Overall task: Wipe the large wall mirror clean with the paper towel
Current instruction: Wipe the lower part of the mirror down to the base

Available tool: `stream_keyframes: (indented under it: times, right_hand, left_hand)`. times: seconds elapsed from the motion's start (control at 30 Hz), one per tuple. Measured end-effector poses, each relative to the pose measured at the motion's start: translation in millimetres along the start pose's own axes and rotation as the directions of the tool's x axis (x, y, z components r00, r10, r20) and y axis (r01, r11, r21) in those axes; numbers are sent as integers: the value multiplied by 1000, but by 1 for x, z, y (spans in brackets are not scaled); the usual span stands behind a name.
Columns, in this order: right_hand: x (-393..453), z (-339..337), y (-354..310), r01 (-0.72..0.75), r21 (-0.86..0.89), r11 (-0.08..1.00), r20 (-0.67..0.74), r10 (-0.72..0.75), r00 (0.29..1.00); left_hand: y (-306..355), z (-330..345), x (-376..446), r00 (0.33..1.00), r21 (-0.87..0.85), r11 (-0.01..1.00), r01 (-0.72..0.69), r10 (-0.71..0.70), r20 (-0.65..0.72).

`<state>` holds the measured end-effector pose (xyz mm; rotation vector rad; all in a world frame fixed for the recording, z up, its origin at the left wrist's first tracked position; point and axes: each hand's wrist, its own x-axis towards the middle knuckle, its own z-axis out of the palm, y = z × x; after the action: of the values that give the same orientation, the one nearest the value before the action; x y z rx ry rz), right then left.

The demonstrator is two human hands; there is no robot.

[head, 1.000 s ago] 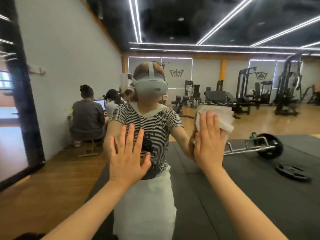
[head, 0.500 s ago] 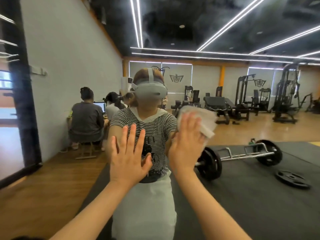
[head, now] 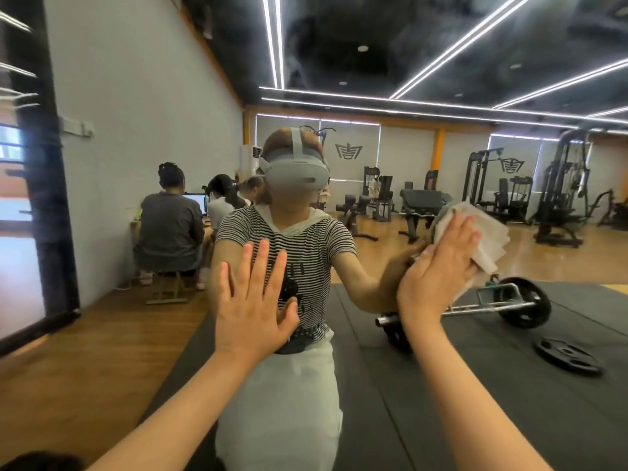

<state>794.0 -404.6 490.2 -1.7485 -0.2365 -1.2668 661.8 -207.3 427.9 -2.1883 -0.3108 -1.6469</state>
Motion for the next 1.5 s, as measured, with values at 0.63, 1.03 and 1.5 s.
stream_keyframes:
  times: [0.63,1.03,1.5]
  right_hand:
    - [-32,10,-3,248,-11,969,47,-247,968]
    - [-83,30,-53,573,-40,819,116,-565,817]
    - [-84,28,-57,560,-1,829,82,-558,826]
  left_hand:
    - [-1,0,0,1000,14,1000,1,-1,-5]
    - [-1,-5,-1,998,14,1000,-1,0,59]
    - [-118,-68,-44,960,-42,999,22,-9,281]
